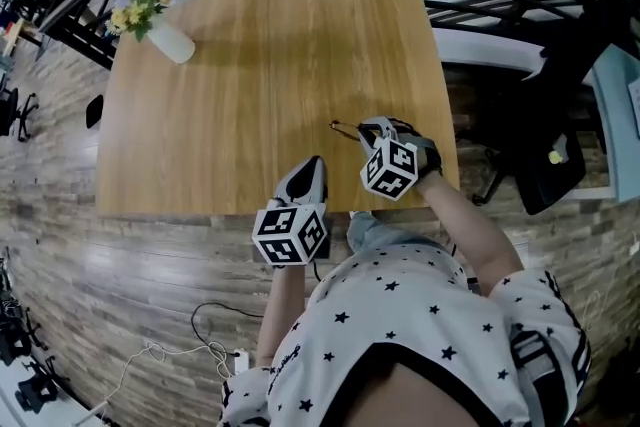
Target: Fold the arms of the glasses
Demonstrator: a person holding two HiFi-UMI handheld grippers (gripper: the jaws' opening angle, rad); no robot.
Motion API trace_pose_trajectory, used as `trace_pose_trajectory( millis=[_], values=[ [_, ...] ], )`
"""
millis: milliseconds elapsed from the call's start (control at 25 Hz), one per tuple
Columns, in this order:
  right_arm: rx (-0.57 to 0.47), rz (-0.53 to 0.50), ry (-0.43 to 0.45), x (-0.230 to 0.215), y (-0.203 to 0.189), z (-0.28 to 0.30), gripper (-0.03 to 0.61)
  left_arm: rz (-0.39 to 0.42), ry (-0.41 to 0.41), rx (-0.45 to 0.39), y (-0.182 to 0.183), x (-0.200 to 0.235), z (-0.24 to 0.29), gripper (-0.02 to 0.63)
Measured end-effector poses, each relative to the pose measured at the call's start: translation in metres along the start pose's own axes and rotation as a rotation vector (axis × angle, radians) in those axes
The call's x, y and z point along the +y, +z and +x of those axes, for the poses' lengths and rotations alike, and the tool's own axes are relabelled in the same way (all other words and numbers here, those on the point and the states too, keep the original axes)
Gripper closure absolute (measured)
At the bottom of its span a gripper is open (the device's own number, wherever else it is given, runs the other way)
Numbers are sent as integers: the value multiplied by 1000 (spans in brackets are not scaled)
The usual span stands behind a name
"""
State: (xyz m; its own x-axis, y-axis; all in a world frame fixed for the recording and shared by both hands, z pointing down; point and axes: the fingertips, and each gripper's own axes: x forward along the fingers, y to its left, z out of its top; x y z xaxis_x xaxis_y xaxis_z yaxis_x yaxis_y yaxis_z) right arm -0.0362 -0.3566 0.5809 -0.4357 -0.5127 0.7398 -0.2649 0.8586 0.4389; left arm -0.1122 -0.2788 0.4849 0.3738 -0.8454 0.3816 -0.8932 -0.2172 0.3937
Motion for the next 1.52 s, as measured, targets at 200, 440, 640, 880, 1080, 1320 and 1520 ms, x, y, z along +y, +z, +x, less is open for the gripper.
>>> trace_pose_trajectory(
  millis=[200, 440, 640, 880, 1080, 1320, 1520],
  values=[
    [25, -41, 3, -10, -15, 21, 558, -24, 18, -4, 3, 4, 11, 606],
    [61, -75, 12, -18, -24, 45, 558, -43, 38, -3, 5, 12, 22, 606],
    [74, -87, 18, -16, -27, 56, 558, -56, 52, -3, 6, 17, 26, 606],
    [84, -86, 34, -9, -30, 62, 557, -59, 60, -2, 6, 20, 27, 606],
    [92, -81, 49, 0, -32, 64, 557, -58, 61, 2, 4, 20, 26, 606],
    [98, -69, 47, 4, -34, 64, 557, -62, 64, 5, 2, 20, 21, 606],
    [96, -39, 41, 4, -34, 64, 557, -68, 61, 8, -2, 19, 16, 606]
  ],
)
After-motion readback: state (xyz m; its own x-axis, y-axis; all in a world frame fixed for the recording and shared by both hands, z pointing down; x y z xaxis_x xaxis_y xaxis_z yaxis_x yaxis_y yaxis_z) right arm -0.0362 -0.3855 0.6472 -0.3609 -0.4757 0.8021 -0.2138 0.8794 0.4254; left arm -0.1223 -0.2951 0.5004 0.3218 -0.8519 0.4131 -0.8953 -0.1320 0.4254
